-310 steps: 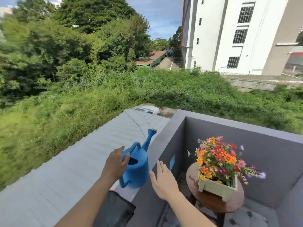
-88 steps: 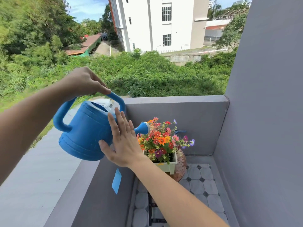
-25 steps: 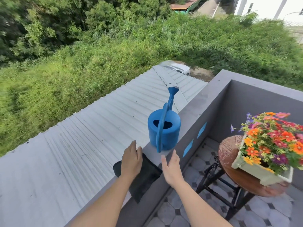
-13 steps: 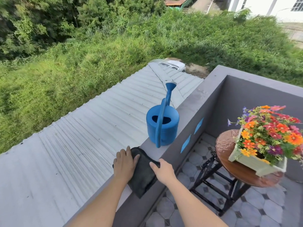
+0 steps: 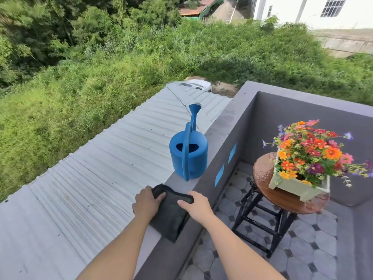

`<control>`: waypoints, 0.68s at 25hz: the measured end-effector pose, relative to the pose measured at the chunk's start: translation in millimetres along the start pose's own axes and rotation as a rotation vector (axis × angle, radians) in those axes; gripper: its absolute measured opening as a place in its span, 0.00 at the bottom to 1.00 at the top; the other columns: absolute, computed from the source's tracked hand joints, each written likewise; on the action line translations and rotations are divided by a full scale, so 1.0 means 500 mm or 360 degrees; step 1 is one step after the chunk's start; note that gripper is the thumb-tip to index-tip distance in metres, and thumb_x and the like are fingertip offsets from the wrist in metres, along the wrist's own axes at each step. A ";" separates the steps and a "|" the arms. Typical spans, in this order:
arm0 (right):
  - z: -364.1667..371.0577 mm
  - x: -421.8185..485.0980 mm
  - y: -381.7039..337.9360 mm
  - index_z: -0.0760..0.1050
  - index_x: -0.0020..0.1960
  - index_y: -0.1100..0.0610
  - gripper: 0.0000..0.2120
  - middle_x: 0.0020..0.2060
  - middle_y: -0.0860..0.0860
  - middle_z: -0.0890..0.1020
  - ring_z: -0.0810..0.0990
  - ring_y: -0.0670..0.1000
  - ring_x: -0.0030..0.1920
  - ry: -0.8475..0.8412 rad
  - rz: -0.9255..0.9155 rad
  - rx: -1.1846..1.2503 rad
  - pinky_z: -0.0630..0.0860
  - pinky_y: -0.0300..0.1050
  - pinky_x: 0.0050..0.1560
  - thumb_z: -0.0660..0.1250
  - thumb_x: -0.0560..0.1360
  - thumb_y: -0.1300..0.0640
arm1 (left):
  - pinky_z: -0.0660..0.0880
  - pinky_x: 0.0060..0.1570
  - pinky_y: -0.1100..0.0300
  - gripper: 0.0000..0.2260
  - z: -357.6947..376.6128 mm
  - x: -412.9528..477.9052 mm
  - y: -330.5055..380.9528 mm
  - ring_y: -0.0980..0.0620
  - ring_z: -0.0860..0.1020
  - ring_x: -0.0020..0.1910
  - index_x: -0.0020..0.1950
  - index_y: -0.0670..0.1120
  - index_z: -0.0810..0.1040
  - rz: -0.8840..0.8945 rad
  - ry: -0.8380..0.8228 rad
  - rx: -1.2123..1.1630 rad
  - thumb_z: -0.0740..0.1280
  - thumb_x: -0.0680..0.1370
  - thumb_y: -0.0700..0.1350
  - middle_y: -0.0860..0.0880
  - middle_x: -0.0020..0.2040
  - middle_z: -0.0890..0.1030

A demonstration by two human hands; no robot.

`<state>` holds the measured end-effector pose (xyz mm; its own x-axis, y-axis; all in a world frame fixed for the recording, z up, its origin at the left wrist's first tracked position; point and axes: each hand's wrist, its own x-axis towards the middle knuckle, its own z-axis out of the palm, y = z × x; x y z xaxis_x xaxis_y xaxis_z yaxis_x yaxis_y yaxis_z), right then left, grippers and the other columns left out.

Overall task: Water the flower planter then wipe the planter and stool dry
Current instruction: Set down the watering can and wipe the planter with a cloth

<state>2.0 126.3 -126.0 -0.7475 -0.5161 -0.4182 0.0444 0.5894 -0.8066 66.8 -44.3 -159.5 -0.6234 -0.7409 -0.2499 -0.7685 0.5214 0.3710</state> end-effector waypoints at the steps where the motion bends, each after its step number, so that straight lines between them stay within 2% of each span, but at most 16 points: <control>1: -0.003 0.000 0.001 0.69 0.66 0.61 0.24 0.59 0.55 0.74 0.73 0.55 0.61 -0.0002 0.0003 -0.0027 0.68 0.42 0.57 0.65 0.76 0.49 | 0.72 0.49 0.49 0.20 -0.003 -0.006 0.005 0.44 0.73 0.54 0.51 0.45 0.72 0.0059 0.0097 0.0159 0.62 0.75 0.62 0.46 0.52 0.77; 2: -0.007 0.000 0.004 0.69 0.65 0.63 0.23 0.60 0.56 0.75 0.73 0.56 0.63 -0.0002 -0.0002 -0.0046 0.69 0.43 0.58 0.65 0.76 0.49 | 0.71 0.48 0.51 0.20 -0.003 -0.013 0.013 0.45 0.73 0.54 0.51 0.45 0.73 0.0126 0.0190 0.0338 0.60 0.76 0.62 0.47 0.51 0.78; 4: -0.013 0.003 0.008 0.71 0.63 0.62 0.21 0.56 0.56 0.76 0.74 0.56 0.61 0.0044 -0.0014 -0.0028 0.70 0.45 0.59 0.64 0.77 0.49 | 0.68 0.46 0.53 0.18 -0.008 -0.034 0.032 0.46 0.76 0.51 0.49 0.45 0.75 0.0291 0.0295 0.0521 0.58 0.78 0.60 0.48 0.48 0.80; 6: -0.032 0.005 0.021 0.75 0.59 0.58 0.16 0.50 0.51 0.78 0.76 0.53 0.53 0.0165 -0.0024 0.0048 0.72 0.43 0.54 0.65 0.77 0.49 | 0.67 0.43 0.52 0.16 -0.005 -0.052 0.056 0.43 0.79 0.43 0.43 0.45 0.74 0.0507 0.0307 0.0430 0.59 0.78 0.57 0.47 0.41 0.82; 8: -0.063 0.003 0.040 0.76 0.55 0.57 0.12 0.47 0.50 0.78 0.75 0.50 0.48 0.0306 0.0002 0.0126 0.70 0.40 0.48 0.65 0.77 0.50 | 0.69 0.39 0.52 0.16 0.008 -0.060 0.081 0.40 0.80 0.35 0.41 0.44 0.74 0.0703 0.0290 0.0291 0.61 0.78 0.55 0.45 0.33 0.82; 11: -0.134 -0.015 0.081 0.76 0.54 0.58 0.11 0.44 0.49 0.77 0.74 0.48 0.45 0.0510 0.0073 0.0262 0.68 0.38 0.42 0.65 0.77 0.52 | 0.70 0.33 0.54 0.13 0.039 -0.095 0.161 0.40 0.80 0.35 0.47 0.42 0.75 0.0893 0.0230 -0.0074 0.63 0.78 0.53 0.43 0.35 0.82; 14: -0.217 -0.035 0.131 0.75 0.54 0.57 0.10 0.44 0.49 0.76 0.73 0.47 0.44 0.0683 0.0083 0.0264 0.66 0.31 0.35 0.66 0.76 0.52 | 0.70 0.41 0.56 0.12 0.076 -0.134 0.258 0.44 0.78 0.42 0.51 0.42 0.75 0.0793 0.0036 -0.0563 0.65 0.77 0.51 0.46 0.42 0.81; 16: -0.272 -0.041 0.174 0.74 0.55 0.57 0.11 0.45 0.48 0.76 0.73 0.48 0.47 0.0761 0.0113 0.0251 0.67 0.35 0.39 0.66 0.76 0.52 | 0.74 0.51 0.54 0.15 0.106 -0.143 0.315 0.49 0.77 0.47 0.52 0.43 0.77 0.0551 -0.0310 -0.0807 0.67 0.75 0.55 0.50 0.47 0.81; 17: -0.295 -0.042 0.198 0.74 0.57 0.56 0.13 0.46 0.48 0.75 0.73 0.49 0.49 0.0779 0.0154 0.0259 0.67 0.38 0.43 0.66 0.76 0.51 | 0.76 0.52 0.52 0.15 0.123 -0.143 0.338 0.49 0.79 0.47 0.51 0.44 0.79 0.0411 -0.0524 -0.0979 0.68 0.74 0.55 0.49 0.47 0.82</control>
<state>-75.5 287.1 -135.4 -0.9554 -0.0902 -0.2812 0.2018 0.4958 -0.8447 -27.4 122.9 -134.1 -0.8585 -0.4114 -0.3062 -0.4322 0.2591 0.8638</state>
